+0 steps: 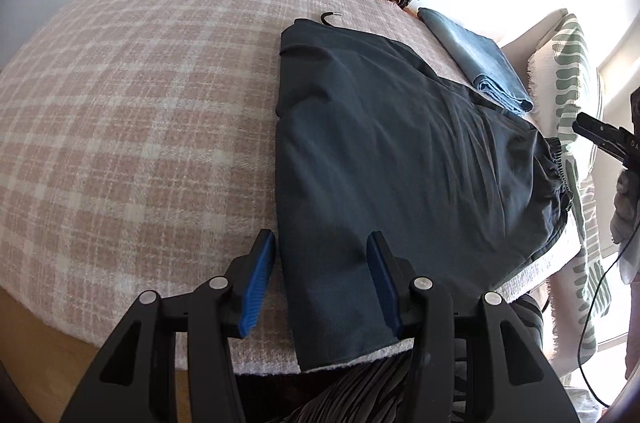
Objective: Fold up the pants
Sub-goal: 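Lower the waistband onto the trousers and open the right gripper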
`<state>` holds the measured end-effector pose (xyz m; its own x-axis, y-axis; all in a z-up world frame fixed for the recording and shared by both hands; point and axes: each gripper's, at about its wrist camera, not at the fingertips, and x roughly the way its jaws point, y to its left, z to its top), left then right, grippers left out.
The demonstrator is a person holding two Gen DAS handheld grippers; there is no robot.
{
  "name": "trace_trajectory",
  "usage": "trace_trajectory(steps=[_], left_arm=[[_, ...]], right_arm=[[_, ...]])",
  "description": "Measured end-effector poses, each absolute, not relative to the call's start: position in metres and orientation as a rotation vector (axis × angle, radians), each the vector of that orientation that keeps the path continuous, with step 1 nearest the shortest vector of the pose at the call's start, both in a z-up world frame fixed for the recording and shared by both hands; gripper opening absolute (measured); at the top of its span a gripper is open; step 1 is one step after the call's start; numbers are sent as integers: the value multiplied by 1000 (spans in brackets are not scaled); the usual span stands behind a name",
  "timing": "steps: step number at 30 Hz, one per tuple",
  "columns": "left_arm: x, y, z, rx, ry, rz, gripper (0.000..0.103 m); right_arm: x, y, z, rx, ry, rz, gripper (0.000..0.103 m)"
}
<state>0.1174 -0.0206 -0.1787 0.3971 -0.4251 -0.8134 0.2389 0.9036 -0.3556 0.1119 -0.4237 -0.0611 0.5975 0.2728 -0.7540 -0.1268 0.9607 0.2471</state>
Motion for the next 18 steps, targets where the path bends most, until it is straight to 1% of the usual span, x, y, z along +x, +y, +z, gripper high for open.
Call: trace_trajectory(steps=[6,13,14,15,18], left_arm=[[107,-12,-182,-271,1076,-458,45],[102,-11,-184,-308,1055,-483,45],[102,-11,-185,-317,1053,-484,36],[102,-10,-186,-326,1059,-482,32],[101,-7,-188,-356,1053,-484,27]], right_arm=[[170,-335,-58,146,941,424,68],[260,-246,-96,152,1033,553,68],[271,-235,-103,144,1046,565,68],[281,-227,-110,131,1057,570,68],[306,-202,-132,85,1093,561,68]])
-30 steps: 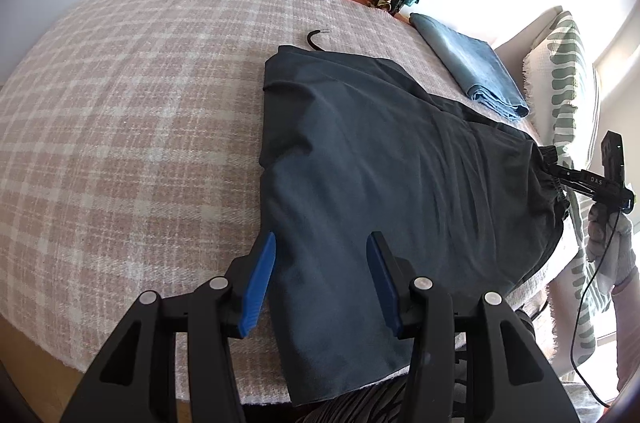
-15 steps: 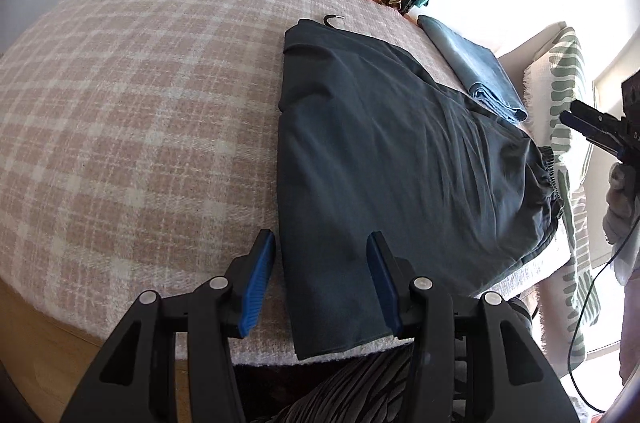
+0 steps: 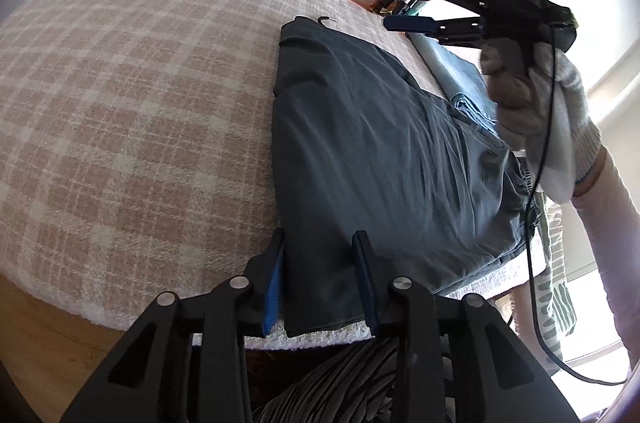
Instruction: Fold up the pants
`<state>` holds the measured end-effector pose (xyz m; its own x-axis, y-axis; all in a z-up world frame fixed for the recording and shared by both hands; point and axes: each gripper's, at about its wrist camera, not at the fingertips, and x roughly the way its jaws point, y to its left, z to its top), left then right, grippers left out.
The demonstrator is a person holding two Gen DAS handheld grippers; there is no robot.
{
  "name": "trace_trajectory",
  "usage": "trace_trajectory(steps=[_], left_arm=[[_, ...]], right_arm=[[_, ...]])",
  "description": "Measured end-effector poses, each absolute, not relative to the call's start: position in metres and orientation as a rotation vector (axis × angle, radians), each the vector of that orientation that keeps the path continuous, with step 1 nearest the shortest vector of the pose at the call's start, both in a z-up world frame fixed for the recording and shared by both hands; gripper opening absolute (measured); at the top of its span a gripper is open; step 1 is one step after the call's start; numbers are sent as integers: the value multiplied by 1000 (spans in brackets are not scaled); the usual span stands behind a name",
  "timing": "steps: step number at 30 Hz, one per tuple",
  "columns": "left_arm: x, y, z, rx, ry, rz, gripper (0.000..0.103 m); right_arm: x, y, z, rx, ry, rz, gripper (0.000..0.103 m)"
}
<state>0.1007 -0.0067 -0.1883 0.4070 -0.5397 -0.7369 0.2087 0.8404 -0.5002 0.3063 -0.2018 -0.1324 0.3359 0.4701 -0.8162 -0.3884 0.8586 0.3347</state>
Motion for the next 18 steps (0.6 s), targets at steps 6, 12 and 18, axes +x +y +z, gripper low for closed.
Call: trace_trajectory(steps=[6,12,18], left_arm=[[99,-6,-191,-366,1054,-480,10],[98,-5,-190,-386,1046,-482,4],[88,-2,-189,-379,1016,-484,0]], right_arm=[[335,-169,-163,19,1149,558,67],[334,-153,-175,-75,1158,547,10],[338,-159,-166,-62,1108,493,4]])
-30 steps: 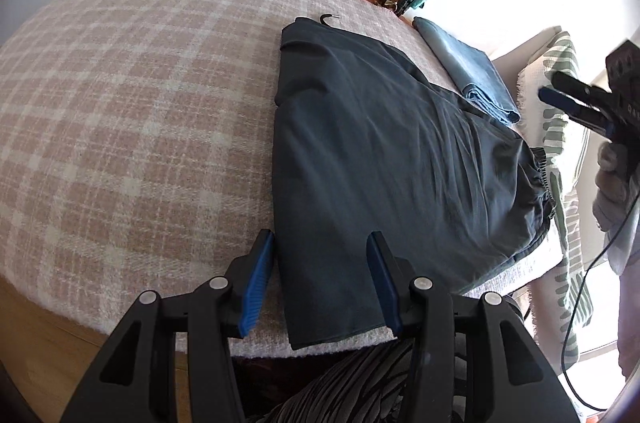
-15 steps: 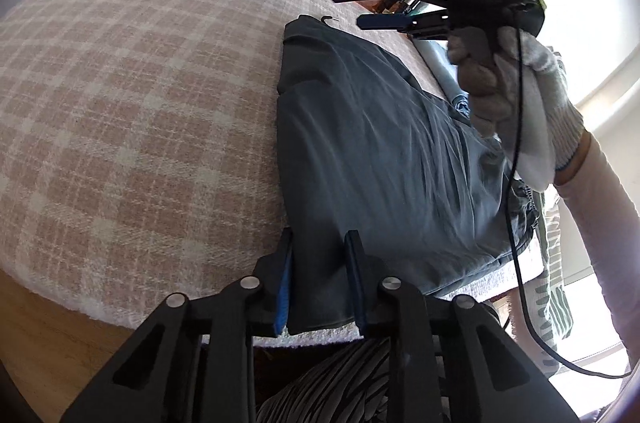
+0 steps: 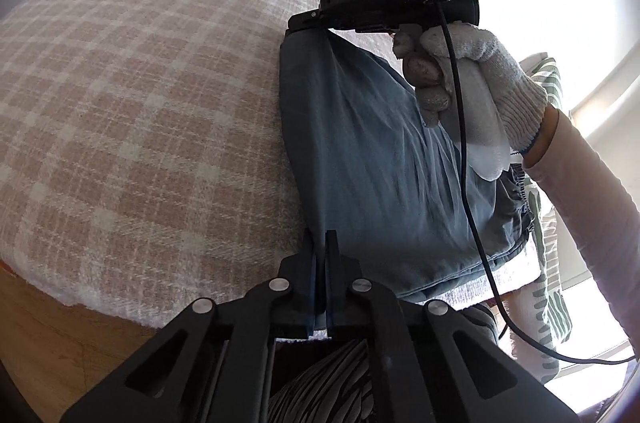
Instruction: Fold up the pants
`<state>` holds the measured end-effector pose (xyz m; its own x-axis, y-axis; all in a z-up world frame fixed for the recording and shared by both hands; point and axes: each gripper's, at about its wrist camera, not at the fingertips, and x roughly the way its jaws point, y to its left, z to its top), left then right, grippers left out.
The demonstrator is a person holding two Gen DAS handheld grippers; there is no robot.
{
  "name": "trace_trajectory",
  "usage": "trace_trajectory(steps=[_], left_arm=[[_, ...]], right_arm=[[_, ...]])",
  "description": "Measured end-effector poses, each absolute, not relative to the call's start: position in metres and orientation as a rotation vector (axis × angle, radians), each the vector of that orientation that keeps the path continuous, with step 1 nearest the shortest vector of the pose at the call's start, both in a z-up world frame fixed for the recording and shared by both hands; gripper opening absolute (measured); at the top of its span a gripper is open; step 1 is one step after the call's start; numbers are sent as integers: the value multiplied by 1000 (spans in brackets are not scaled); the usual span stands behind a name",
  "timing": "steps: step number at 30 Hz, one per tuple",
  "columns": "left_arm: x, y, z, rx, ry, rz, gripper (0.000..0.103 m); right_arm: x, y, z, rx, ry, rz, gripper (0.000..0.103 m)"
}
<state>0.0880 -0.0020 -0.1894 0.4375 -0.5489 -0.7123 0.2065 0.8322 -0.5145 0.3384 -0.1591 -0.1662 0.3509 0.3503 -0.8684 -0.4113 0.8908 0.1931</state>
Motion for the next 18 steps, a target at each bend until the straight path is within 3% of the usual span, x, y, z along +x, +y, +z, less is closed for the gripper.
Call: trace_trajectory(steps=[3,4,5,7,18], left_arm=[[90,-2,-190,-387,1024,-484,0],[89,-2,-190,-392,1022,-486,0],[89,-2,-188,-391,1016,-488,0],[89,-2,-184,-380,1005,-491,0],[85,-23,-164,-368,941,-561,0]], right_arm=[[341,-165,-161,12,1155,506,6],[339,-166,-157,23,1172,494,18],[335,-167,-151,16,1183,473,37],[322,-166,-141,13,1194,474,58],[294,-132,-150,-122,1379,400,60]])
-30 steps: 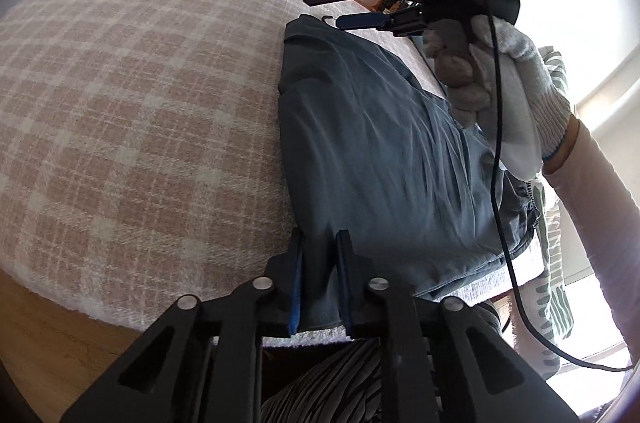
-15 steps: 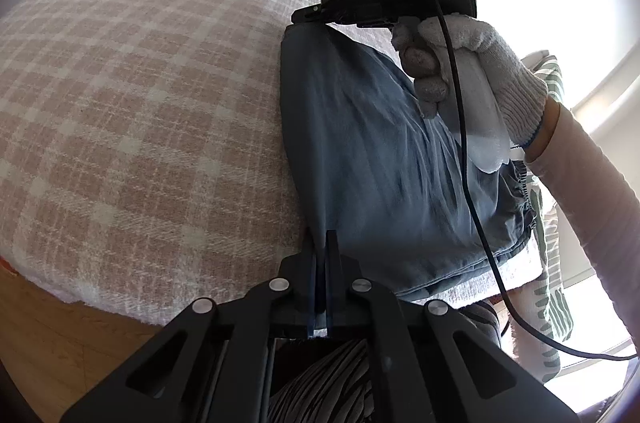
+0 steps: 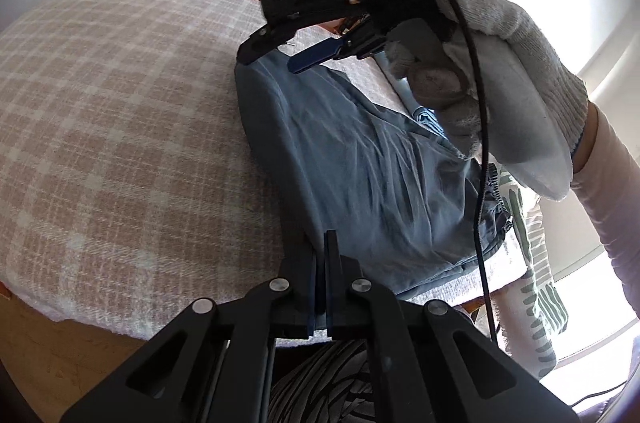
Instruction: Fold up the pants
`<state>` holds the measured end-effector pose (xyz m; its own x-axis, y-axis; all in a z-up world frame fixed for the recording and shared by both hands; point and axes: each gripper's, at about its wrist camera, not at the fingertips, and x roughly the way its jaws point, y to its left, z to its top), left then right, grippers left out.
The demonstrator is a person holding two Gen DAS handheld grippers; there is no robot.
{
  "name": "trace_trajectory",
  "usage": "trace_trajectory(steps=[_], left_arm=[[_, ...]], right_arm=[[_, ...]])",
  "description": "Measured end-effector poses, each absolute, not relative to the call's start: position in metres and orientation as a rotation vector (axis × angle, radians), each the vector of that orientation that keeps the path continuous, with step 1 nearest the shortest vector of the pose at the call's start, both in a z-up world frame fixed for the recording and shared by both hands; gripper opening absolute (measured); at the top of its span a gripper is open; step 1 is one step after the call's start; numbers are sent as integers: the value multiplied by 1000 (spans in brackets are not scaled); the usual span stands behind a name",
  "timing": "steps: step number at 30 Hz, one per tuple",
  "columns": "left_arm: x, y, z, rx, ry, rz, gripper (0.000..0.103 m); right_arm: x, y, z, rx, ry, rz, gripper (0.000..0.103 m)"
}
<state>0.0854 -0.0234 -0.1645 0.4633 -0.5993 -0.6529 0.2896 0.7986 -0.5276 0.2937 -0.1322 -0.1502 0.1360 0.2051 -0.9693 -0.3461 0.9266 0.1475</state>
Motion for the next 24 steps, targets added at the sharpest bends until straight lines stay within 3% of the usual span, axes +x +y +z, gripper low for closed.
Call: trace_trajectory(steps=[6,7,8,11,24], left_arm=[[83,-31,-157,-343,923,-595,0],[83,-33,-155,-334,921,-597,0],[83,-33,-153,-329,920,-600,0],[83,-33,-148,-330,910,-608,0],[89,-25,-130,-360,953,-617,2]], right_arm=[[291,-112,-165,-228,1399,342,59],[290,-111,-167,-244,1397,331,46],[289,-113,-168,-244,1401,326,21],[288,-130,-163,-146,1400,346,7],[247,-271,-93,277,1166,350,4]])
